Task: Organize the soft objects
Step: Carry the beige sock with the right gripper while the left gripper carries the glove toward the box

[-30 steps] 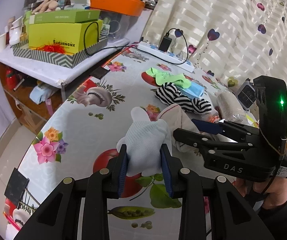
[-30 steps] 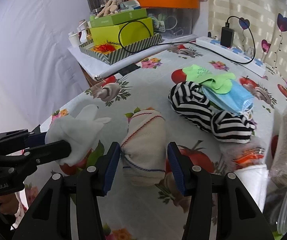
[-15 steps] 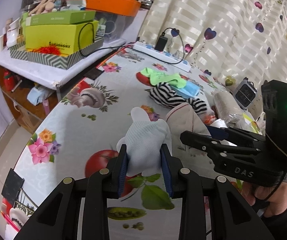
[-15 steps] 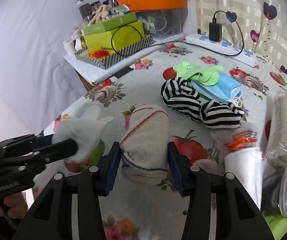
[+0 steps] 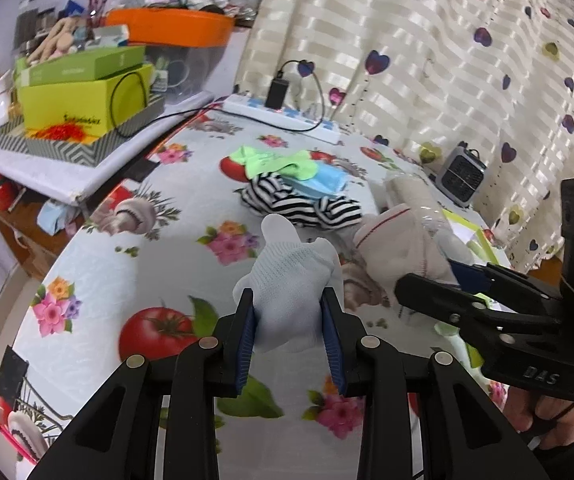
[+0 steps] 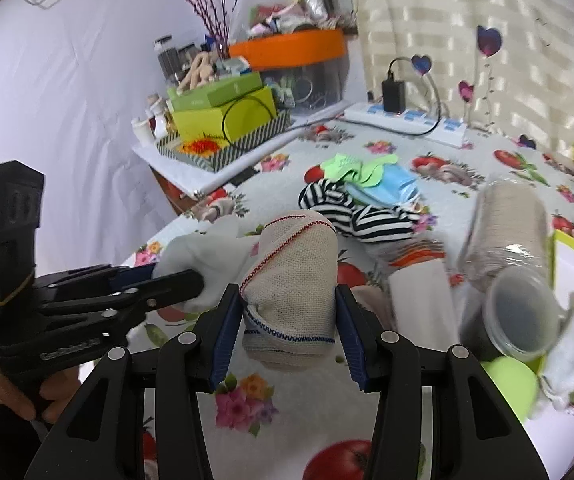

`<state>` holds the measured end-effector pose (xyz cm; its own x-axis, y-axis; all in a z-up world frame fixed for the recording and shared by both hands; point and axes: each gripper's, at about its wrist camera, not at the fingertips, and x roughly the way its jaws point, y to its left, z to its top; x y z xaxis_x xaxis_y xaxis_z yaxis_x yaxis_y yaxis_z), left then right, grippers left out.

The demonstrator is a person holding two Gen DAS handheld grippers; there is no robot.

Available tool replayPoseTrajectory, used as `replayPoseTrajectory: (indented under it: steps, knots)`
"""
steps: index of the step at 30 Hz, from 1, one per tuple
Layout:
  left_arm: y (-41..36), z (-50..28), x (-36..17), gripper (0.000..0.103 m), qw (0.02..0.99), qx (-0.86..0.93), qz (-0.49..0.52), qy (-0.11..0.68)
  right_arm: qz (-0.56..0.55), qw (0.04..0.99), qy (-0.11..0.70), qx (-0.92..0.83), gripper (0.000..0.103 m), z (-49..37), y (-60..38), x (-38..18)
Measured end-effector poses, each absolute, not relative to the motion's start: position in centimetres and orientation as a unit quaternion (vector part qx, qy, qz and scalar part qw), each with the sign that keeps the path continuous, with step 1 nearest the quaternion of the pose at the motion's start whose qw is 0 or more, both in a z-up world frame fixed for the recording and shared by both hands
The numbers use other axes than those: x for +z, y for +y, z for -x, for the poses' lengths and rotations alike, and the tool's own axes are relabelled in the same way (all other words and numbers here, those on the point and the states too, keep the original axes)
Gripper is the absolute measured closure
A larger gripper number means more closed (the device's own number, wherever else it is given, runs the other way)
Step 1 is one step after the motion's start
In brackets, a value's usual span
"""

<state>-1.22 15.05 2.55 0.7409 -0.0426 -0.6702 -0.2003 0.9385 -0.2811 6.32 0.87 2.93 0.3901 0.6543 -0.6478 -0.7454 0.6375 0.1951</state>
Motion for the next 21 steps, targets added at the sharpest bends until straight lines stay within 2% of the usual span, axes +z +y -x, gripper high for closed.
replayPoseTrajectory:
  steps: [12, 21]
  knots:
    - [10.7, 0.5, 4.9, 0.073, 0.93, 0.014, 0.134, 0.343, 0.039, 0.86, 0.317, 0.399, 0.055, -4.3, -4.0, 5.5]
    - [8.6, -0.1, 5.5, 0.073, 0.932, -0.009, 0.124, 0.342, 0.015, 0.874, 0.315, 0.37, 0.055, -4.2, -7.3, 5.7]
